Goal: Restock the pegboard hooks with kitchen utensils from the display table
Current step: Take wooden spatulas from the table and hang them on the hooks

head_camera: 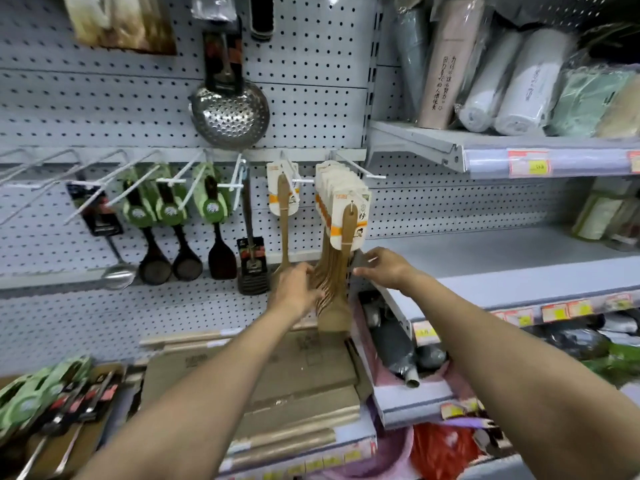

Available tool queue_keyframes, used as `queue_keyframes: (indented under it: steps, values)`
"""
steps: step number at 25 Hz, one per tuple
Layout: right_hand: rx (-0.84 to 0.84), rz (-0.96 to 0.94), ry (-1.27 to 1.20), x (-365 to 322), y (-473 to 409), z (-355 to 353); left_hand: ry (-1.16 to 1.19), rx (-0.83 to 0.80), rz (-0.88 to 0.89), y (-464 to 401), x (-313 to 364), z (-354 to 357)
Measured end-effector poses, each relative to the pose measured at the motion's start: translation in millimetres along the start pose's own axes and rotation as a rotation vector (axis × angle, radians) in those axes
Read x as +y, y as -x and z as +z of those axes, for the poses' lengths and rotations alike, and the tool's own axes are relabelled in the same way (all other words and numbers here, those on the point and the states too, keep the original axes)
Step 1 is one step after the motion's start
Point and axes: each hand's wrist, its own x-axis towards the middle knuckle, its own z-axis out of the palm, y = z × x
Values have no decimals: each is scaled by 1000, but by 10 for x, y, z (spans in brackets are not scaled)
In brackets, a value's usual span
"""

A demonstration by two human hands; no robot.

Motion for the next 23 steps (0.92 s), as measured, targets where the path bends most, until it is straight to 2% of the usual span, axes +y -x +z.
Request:
queue_keyframes:
  steps: [2, 4, 8, 12, 15, 23]
  values:
    - [-2, -114, 293, -210, 306, -98, -150, 23, 70, 318, -3, -365]
    - [27, -241, 476, -427, 616, -154, -268, 44, 116, 657, -9, -713]
    - [126, -487, 615, -777, 1333, -104, -338, 116, 104, 1415, -94, -1342]
    - [203, -678, 585, -946, 1932, 118, -449, 198, 84, 2178, -205, -1785]
    - [165, -777, 547, -1275, 2272, 418, -520, 285, 68, 2748, -399, -2146]
    - [34, -965, 447, -2769, 2872, 1474, -569, 406, -51, 3639, -1610, -3094]
